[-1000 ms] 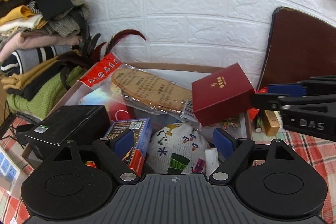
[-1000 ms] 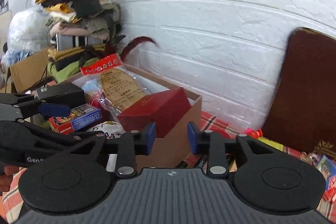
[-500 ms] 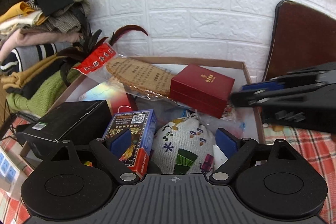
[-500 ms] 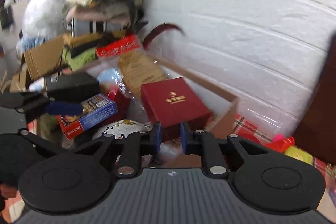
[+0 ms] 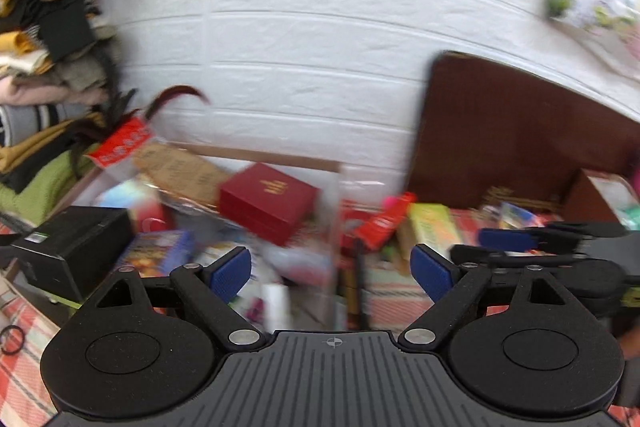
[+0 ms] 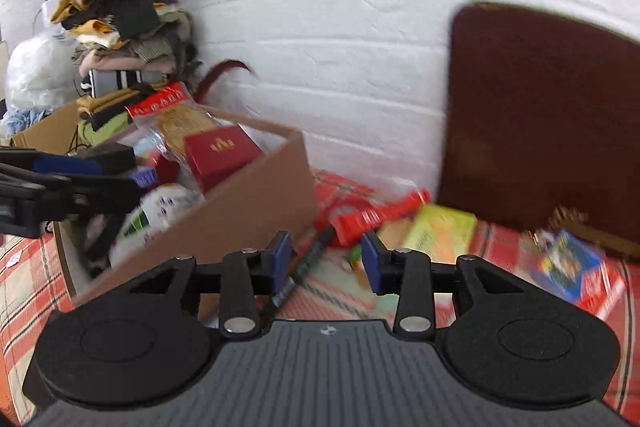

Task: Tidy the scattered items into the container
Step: 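Withdraw both grippers from the cardboard box back over the table, then reach the left gripper toward the black marker while the right gripper reaches the yellow medicine box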

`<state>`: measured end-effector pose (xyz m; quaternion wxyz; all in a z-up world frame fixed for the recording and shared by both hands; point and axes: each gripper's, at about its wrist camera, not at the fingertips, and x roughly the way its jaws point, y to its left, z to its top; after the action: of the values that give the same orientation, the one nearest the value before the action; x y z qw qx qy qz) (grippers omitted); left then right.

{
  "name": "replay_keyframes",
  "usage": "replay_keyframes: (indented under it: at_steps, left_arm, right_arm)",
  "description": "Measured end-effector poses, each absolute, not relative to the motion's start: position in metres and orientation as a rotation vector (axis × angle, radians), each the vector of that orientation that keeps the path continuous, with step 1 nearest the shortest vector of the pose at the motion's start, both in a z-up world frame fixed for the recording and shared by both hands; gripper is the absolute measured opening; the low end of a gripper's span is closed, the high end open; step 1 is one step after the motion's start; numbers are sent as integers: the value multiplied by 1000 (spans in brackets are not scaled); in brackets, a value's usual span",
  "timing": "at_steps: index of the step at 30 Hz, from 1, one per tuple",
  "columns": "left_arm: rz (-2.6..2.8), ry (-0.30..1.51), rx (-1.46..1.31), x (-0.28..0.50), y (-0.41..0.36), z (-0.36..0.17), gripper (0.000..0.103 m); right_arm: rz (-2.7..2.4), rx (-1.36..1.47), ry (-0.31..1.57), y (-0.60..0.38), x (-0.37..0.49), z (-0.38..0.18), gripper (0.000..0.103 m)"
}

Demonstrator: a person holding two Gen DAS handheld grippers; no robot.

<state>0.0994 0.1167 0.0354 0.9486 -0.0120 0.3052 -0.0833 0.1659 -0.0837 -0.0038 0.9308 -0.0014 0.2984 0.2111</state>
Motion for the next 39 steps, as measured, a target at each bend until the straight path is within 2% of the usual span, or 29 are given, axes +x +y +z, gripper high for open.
replay_keyframes:
  at_steps: [6, 12, 23, 28, 39]
  left_arm:
    - [-233, 660, -45, 78, 76, -1, 93]
    - [-131, 624, 123, 68, 41, -55, 91]
    - [-182, 685, 75, 86, 42, -86, 89]
    - [-180, 715, 42, 96, 46, -106, 86]
    - [-224, 700, 22, 107, 51, -122, 86]
  right_arm:
    - [393, 36, 667, -111, 154, -28, 52]
    - [390, 51, 712, -122, 151, -46, 53]
    - [421, 31, 753, -113, 162, -62, 53]
    - [438, 0, 766, -106, 169, -67, 57]
    - [546, -72, 794, -67, 194, -73, 57]
